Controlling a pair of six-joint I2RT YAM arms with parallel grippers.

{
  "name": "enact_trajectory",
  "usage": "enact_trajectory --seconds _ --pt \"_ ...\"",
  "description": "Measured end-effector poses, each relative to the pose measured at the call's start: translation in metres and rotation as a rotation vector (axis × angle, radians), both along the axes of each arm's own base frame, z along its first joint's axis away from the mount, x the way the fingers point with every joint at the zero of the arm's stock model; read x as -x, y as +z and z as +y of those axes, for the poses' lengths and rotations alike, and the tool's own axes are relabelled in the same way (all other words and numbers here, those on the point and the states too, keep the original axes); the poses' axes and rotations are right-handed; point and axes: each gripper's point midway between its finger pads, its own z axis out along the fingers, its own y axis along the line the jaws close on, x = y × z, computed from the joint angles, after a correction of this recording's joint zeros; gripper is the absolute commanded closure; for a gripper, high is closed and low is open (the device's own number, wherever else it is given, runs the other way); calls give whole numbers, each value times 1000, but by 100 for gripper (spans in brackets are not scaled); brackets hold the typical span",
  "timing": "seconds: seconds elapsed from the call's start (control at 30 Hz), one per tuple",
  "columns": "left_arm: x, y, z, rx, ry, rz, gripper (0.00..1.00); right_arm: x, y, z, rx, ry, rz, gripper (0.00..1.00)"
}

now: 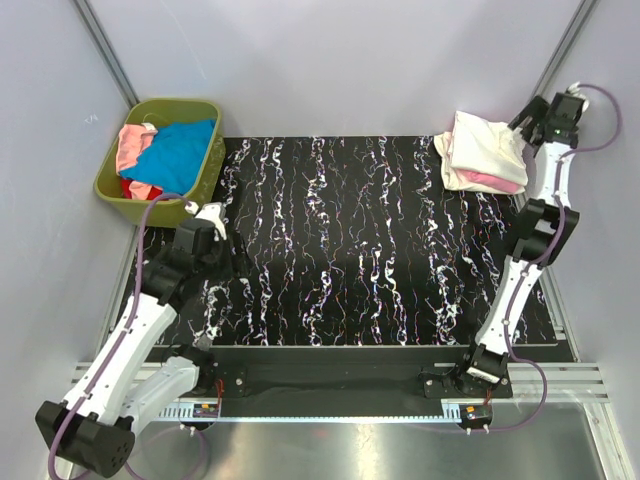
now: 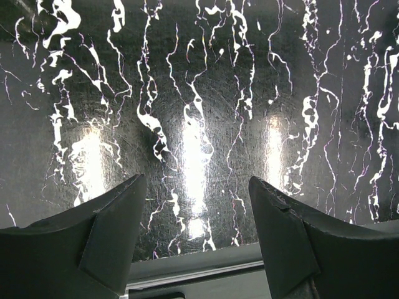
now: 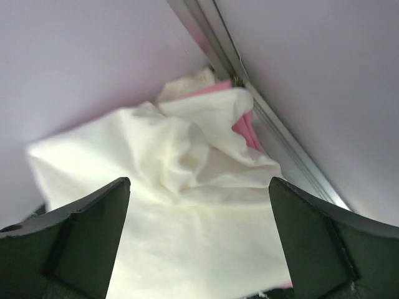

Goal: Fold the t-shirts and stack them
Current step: Neatly place the folded tshirt to the corner

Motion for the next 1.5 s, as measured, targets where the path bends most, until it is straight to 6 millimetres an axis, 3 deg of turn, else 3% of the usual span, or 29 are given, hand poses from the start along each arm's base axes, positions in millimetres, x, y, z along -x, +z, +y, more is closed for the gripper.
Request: enact_trajectory --seconds 0.17,0.2,0.27,0.3,0.4,0.43,0.5,0.6,0.73,0.87,0.93,1.03,1.37,1.5 --pt "2 8 1 10 2 -33 28 25 105 -1 43 -42 -143 4" --pt "2 8 1 11 2 -37 28 35 129 2 42 -40 -186 13" --pt "2 9 2 12 3 -43 28 46 159 10 34 -18 -258 28" --pt "3 9 2 12 3 -43 27 51 170 14 21 -3 -286 46" --pt "3 10 2 13 3 -46 27 45 187 29 -38 74 -355 66" --pt "3 10 2 13 3 -48 27 37 186 34 -66 108 -365 75" --pt "3 11 2 14 4 -52 27 16 169 43 -129 175 -368 81" --pt "3 11 2 15 4 -53 27 -7 106 54 -235 228 -289 84" --pt "3 11 3 14 5 -54 27 -16 11 72 -360 239 -123 85" --pt "3 11 4 13 12 -53 27 -15 -42 82 -421 236 -28 85" --pt "2 10 4 10 13 -49 27 -18 -49 80 -417 231 -23 82" --pt "1 7 5 4 16 -37 27 -24 -44 70 -359 217 -41 77" --pt "-1 0 6 -14 31 -7 27 -40 -27 21 -108 108 -115 68" --pt "-2 -2 7 -18 34 -2 27 -47 -29 2 -17 61 -142 66"
